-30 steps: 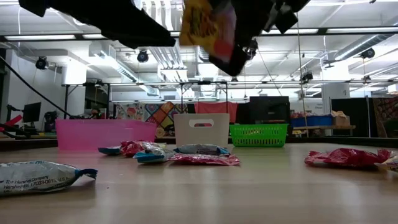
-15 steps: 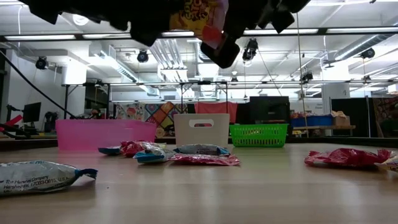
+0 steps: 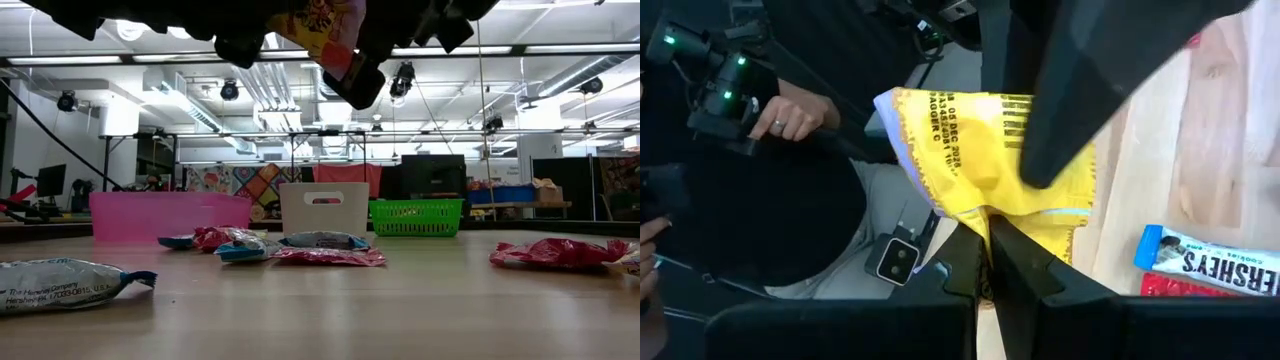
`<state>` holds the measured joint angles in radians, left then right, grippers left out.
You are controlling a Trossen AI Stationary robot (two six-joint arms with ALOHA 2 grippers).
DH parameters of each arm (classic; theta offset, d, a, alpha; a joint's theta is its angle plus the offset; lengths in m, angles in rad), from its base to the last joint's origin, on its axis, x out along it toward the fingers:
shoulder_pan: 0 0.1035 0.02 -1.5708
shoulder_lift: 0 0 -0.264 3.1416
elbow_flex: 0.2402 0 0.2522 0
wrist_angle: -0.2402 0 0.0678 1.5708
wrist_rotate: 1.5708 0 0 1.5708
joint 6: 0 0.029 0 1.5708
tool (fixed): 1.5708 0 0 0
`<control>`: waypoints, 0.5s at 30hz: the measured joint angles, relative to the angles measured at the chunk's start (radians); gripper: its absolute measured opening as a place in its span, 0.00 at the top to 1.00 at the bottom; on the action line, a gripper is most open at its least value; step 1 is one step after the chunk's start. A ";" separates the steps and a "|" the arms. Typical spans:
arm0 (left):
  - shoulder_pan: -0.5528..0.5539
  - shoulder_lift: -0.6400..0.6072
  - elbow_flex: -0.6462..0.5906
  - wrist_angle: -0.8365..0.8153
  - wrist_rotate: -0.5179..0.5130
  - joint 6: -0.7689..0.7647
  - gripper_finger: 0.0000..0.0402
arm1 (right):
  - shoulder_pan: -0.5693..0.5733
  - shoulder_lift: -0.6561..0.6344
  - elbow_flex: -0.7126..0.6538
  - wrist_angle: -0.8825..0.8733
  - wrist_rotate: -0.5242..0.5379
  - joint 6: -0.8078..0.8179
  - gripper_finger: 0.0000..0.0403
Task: Sort candy
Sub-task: Put the yellow candy into the white bin
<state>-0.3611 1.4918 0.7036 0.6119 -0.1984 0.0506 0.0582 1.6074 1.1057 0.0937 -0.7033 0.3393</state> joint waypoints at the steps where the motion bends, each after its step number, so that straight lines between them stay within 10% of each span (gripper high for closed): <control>1: 0.000 0.000 0.000 -0.003 -0.001 -0.002 0.94 | -0.001 -0.005 0.000 -0.004 0.007 0.000 0.97; 15: -0.005 -0.116 -0.003 -0.267 -0.079 -0.213 1.00 | -0.009 -0.069 0.000 -0.063 0.185 -0.011 0.96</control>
<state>-0.3658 1.3762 0.7003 0.3452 -0.2771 -0.1621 0.0494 1.5385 1.1053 0.0307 -0.5180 0.3281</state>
